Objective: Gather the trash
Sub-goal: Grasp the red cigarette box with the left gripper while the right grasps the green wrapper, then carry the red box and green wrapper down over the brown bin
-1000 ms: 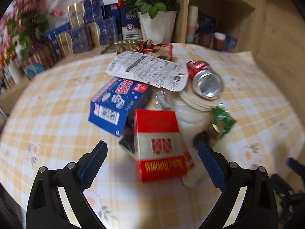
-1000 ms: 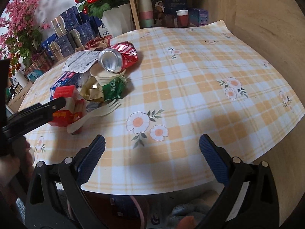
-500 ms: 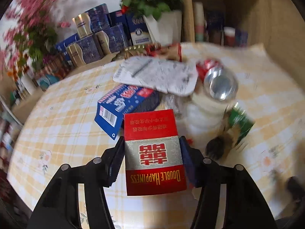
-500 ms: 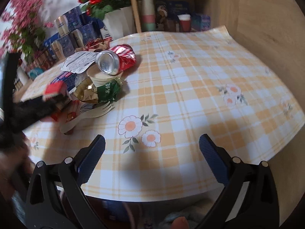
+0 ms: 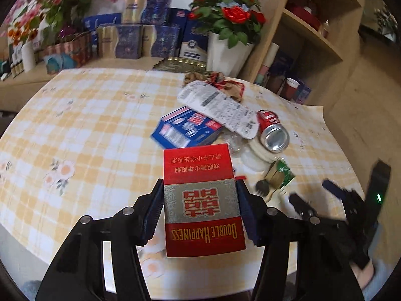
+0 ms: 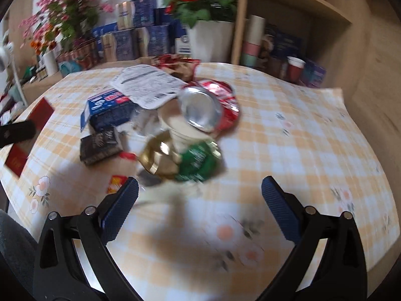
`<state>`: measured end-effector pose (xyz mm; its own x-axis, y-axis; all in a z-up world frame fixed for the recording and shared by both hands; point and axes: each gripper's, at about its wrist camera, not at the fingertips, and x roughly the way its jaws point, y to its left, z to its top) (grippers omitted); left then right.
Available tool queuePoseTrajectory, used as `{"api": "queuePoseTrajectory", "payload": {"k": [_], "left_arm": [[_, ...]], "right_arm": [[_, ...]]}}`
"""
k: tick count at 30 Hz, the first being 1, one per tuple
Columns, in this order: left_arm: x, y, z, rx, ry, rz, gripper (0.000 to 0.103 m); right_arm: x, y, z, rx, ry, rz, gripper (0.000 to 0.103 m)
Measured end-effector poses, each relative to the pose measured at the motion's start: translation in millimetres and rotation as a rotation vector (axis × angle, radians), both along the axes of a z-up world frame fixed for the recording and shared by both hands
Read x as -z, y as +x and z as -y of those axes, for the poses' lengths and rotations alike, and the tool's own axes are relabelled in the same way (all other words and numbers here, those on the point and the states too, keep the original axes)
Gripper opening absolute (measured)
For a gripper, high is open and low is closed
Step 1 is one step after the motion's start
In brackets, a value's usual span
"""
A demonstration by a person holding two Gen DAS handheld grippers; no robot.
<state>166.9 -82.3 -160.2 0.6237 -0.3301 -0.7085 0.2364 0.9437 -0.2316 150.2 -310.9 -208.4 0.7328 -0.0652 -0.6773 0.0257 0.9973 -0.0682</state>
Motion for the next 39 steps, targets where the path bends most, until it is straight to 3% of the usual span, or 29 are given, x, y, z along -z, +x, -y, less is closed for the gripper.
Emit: {"api": "queuePoseTrajectory", "payload": {"k": [5,11,16,18,30,39], "left_arm": [[7.6,-9.0,-34.0,-0.03,-0.016,-0.022,0.055],[12.7,-22.1,-57.8,-0.038,-0.017,-0.014,0.055],[16.3,-31.0,-65.8,-0.034,-0.031,-0.007,0.055],[16.9,-34.4,-67.9,-0.032,-0.04,-0.007,0.055],[4.4,-59.4,-75.4,0.028,-0.04,0.038,0.055],[9.3,-99.7,-76.8,0.119,-0.022,0.04,0.055]], "right_arm": [[6.7,28.7,-22.0,-0.044,-0.062,-0.026,0.096],[25.2,57.3,-14.1,0.006,-0.067,-0.127,0.075],[26.6,55.4,-6.0,0.001,-0.027,-0.116,0.06],[23.8,48.7,-5.1,-0.004,-0.006,-0.093,0.053],[-27.2,-19.2,9.6,0.02,0.243,0.078,0.052],[-34.9,-92.1,-22.3,-0.013,0.258,0.081,0.052]]}}
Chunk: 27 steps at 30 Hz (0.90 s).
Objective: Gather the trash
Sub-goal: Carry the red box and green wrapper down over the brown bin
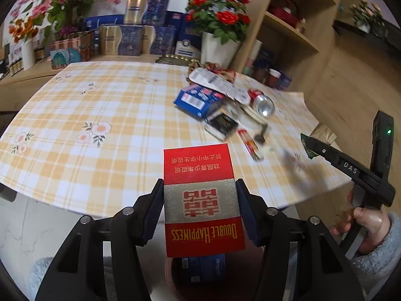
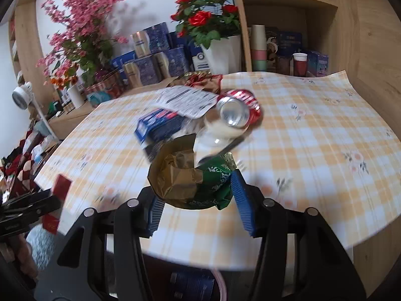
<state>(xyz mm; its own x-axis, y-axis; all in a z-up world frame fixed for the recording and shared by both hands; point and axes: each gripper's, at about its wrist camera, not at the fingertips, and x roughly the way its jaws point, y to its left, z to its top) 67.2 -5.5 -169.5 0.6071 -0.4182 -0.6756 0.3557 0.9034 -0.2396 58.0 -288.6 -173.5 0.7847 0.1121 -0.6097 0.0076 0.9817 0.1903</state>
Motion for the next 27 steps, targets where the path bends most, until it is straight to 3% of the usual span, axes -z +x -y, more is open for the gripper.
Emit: {"api": "queuePoseTrajectory", "payload": {"k": [6,14,27], "left_arm": [[2.8,-29.0,-13.2,0.035,-0.012,0.01,0.055],[25.6,-57.9,-14.5,0.075,-0.059,0.002,0.055],[49.3,-58.7,-17.3,0.072,-0.07,-0.067,0.055]], "right_arm": [[8.4,-47.4,-26.3,-0.032,0.011,-0.025,0.052],[46.1,-86.3,-61.9,-0.095,0.024,-0.133,0.052],[106.9,-80.1,-63.4,-0.062,0.026,-0.355,0.052]]}}
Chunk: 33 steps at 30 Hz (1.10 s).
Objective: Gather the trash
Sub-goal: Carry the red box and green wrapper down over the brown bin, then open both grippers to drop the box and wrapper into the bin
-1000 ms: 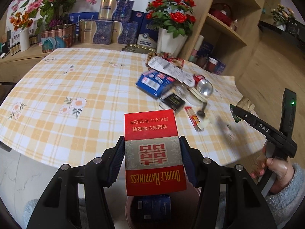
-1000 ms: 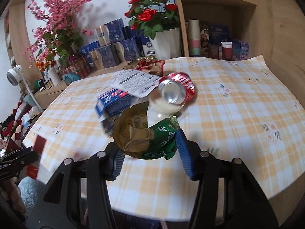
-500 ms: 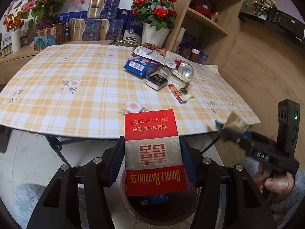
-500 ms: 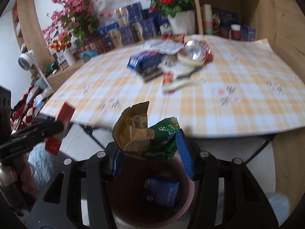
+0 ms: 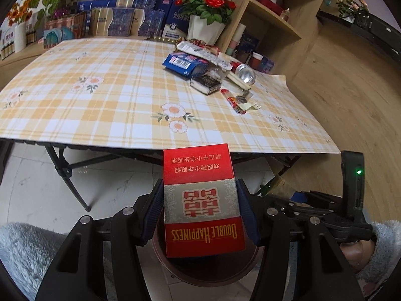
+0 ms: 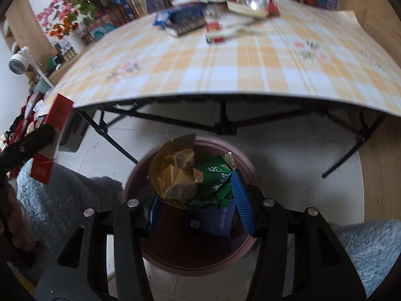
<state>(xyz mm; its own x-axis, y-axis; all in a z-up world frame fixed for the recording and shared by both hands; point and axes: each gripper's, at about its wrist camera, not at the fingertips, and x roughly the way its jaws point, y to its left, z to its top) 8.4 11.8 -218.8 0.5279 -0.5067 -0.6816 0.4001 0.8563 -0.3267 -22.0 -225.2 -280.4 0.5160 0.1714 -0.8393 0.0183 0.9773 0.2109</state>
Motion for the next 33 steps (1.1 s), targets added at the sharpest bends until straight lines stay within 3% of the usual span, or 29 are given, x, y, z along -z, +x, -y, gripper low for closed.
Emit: {"api": "queuePoseTrajectory", "payload": {"k": [11,15,20,33], "left_arm": [[7.8,1.4,6.6,0.015,0.03,-0.024,0.055],[10.6,2.4,9.0,0.024,0.039,-0.036,0.055],[17.6,3.5,15.0,0.043,0.063,-0.064,0.055],[30.5,2.4,31.7,0.114,0.113,-0.109,0.055]], "right_arm": [[20.1,7.8,0.9,0.011,-0.049,-0.111,0.057],[14.6,6.5,3.0,0.026,-0.056,-0.087,0.067],[-3.7,0.0,13.5,0.083,-0.042,0.011,0.078],[-5.7,-1.6,28.6,0.155,-0.024,0.017,0.078]]}}
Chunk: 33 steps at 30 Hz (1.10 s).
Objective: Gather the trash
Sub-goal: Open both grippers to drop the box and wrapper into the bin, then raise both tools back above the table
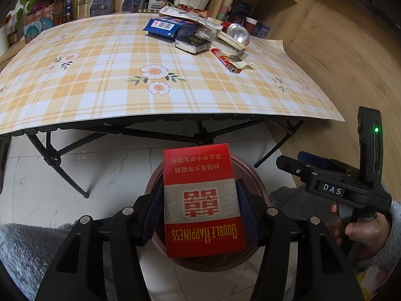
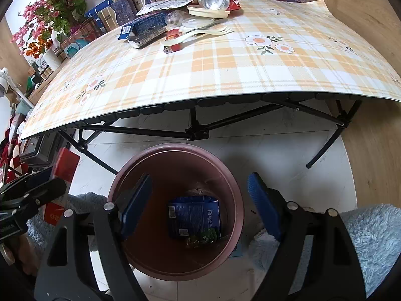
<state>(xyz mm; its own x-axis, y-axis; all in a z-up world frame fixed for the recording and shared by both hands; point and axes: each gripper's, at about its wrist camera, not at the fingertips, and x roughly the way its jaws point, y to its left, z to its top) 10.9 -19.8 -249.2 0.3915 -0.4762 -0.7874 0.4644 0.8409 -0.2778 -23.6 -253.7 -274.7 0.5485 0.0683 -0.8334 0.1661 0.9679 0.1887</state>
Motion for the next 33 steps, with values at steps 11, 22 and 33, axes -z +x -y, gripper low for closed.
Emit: {"api": "queuePoseTrajectory", "payload": {"k": [11,22,33], "left_arm": [[3.5,-1.0,5.1,0.022,0.016,-0.014,0.067],[-20.3,3.7,-24.7,-0.182,0.002,0.102,0.093],[-66.1,14.1,-44.7,-0.268,0.05,0.307,0.097]], "right_arm": [[0.5,-1.0,5.1,0.025,0.011,-0.003,0.079],[-7.2,-1.3,5.2,0.022,0.002,0.028,0.09],[-43.9,8.0,7.4,-0.014,-0.074,0.113,0.097]]}}
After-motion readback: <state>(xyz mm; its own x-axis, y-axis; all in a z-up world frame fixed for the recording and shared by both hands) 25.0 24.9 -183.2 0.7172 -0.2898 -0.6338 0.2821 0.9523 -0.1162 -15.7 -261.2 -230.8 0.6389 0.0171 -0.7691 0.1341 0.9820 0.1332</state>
